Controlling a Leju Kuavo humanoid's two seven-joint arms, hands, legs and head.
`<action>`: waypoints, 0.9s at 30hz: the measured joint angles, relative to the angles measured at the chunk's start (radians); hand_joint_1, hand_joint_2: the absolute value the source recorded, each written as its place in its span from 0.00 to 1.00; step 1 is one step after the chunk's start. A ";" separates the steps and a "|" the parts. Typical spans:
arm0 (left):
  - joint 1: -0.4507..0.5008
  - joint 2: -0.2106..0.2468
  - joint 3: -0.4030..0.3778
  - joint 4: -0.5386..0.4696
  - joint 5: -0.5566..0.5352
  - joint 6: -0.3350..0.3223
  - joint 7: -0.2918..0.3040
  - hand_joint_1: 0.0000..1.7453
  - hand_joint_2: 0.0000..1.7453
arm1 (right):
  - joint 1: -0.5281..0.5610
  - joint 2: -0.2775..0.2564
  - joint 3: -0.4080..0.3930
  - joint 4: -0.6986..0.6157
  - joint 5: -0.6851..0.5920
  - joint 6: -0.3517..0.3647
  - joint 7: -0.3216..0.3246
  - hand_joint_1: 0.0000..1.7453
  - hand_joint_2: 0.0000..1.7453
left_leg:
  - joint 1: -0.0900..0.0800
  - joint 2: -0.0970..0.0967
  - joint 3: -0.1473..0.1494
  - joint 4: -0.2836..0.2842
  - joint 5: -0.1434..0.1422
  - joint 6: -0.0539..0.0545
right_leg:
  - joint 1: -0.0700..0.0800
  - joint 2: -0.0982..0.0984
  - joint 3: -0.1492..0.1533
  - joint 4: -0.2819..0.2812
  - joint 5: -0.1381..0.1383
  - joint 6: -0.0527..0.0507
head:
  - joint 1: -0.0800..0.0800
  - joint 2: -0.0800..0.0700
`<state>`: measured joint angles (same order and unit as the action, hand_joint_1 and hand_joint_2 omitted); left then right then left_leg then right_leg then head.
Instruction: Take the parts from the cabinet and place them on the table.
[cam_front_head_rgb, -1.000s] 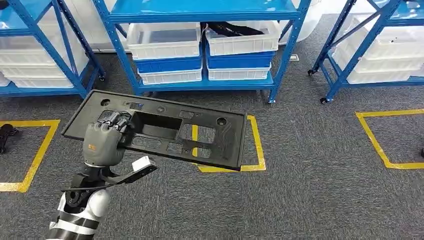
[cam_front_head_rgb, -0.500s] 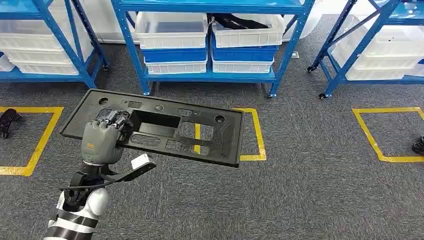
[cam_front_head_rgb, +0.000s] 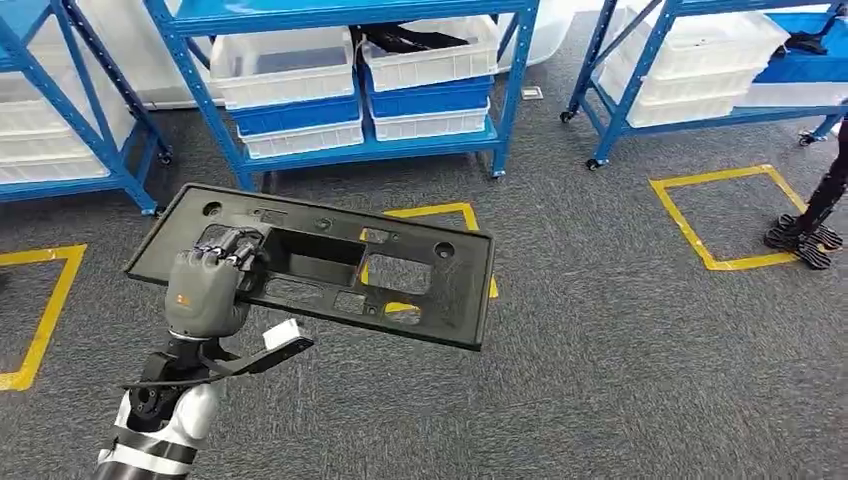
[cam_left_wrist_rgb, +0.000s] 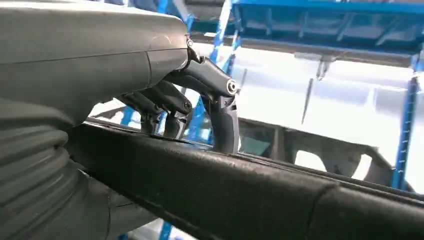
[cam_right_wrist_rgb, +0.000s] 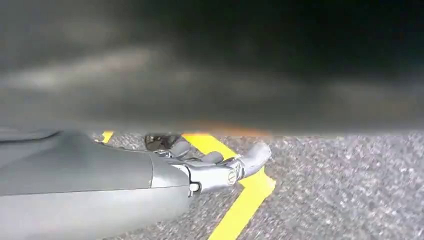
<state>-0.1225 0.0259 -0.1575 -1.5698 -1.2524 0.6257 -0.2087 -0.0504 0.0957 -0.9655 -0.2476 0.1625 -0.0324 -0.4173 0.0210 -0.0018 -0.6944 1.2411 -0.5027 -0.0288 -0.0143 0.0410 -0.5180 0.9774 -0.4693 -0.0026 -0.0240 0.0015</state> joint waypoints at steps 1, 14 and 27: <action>-0.001 0.000 0.000 0.000 -0.010 0.013 -0.003 1.00 1.00 | 0.000 0.000 0.000 0.000 0.003 0.000 -0.002 0.00 0.00 | 0.003 -0.009 0.060 -0.093 0.038 0.000 | -0.001 0.011 0.000 0.005 0.000 0.001 | 0.000 0.000; -0.015 -0.003 -0.004 0.009 0.042 0.010 -0.090 1.00 1.00 | -0.001 -0.003 -0.022 0.000 0.023 0.000 -0.013 0.00 0.00 | 0.005 0.046 0.102 -0.225 0.053 0.047 | 0.000 -0.032 -0.204 0.326 -0.102 0.053 | 0.006 0.000; -0.050 -0.013 -0.043 0.013 0.069 -0.034 -0.106 1.00 1.00 | -0.003 -0.005 -0.067 -0.004 0.005 -0.009 -0.035 0.00 0.00 | 0.000 0.001 -0.001 0.042 -0.099 0.006 | -0.002 -0.019 -0.052 0.013 0.031 0.005 | -0.003 0.000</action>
<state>-0.1721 0.0126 -0.2003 -1.5564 -1.1830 0.5921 -0.3147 -0.0530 0.0904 -1.0327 -0.2518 0.1675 -0.0412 -0.4520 0.0208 -0.0012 -0.6958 1.2827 -0.6021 -0.0224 -0.0162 0.0219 -0.5699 0.9905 -0.4379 0.0019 -0.0275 0.0015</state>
